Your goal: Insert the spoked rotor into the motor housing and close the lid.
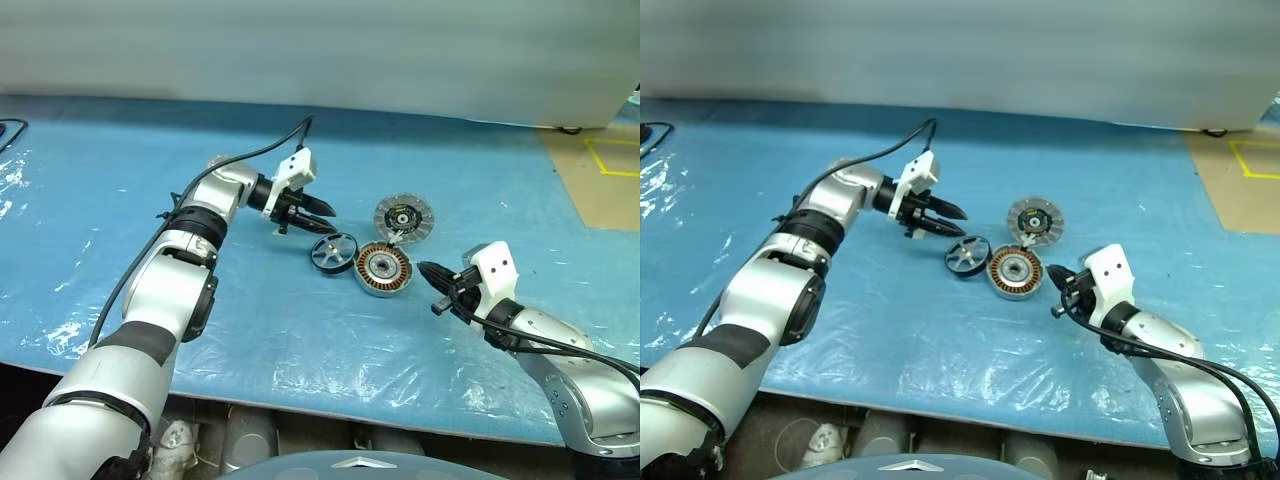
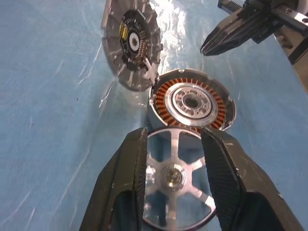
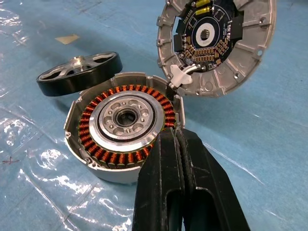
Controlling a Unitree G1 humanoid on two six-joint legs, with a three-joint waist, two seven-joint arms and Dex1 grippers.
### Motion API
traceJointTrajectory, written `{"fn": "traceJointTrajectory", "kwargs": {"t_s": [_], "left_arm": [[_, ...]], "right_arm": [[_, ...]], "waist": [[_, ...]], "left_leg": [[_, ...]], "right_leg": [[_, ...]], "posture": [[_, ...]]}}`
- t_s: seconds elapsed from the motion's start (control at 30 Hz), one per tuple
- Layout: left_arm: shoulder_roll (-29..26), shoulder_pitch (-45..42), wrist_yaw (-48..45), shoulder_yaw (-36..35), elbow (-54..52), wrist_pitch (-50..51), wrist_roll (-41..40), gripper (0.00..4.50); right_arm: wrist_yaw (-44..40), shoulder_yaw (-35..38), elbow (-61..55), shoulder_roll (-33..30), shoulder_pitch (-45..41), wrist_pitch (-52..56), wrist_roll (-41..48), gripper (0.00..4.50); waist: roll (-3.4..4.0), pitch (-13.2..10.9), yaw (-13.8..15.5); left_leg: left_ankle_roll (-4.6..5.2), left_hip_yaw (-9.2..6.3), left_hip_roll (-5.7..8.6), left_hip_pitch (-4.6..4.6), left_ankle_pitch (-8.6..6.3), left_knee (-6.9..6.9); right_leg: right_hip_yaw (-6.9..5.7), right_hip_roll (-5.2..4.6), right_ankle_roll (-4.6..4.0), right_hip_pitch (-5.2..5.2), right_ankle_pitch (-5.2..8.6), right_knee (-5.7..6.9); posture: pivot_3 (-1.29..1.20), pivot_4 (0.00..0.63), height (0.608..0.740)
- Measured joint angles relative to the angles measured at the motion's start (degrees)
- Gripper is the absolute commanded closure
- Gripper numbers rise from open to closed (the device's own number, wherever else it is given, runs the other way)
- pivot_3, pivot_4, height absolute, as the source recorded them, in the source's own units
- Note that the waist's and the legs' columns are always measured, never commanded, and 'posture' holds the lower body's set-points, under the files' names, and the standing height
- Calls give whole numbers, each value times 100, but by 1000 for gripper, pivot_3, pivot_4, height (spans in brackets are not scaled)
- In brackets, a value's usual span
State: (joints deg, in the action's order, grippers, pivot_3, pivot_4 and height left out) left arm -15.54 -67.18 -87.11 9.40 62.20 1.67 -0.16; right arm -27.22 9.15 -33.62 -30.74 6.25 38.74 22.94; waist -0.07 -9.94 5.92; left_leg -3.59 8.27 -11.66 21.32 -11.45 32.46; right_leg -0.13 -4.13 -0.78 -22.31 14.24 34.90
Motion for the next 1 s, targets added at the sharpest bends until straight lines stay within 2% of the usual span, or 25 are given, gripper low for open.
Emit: {"fn": "traceJointTrajectory", "kwargs": {"t_s": [0.1, 1.0], "left_arm": [[-15, 192, 157, 1, 3, -70, 49, 793], [424, 421, 836, 228, 329, -813, 414, 793]], "right_arm": [[-10, -42, 10, 2, -65, 0, -1, 4500], [130, -42, -36, 67, 44, 1, 0, 4500]], "waist": [[0, 0, 14], [0, 0, 30]], "left_leg": [[0, -4, -1, 2, 0, 1], [0, -6, -1, 1, 0, 3]], "right_leg": [[-7, -1, 0, 1, 0, 1], [-9, -1, 0, 4, 0, 4]], "posture": [[0, 150, 740], [0, 150, 740]]}}
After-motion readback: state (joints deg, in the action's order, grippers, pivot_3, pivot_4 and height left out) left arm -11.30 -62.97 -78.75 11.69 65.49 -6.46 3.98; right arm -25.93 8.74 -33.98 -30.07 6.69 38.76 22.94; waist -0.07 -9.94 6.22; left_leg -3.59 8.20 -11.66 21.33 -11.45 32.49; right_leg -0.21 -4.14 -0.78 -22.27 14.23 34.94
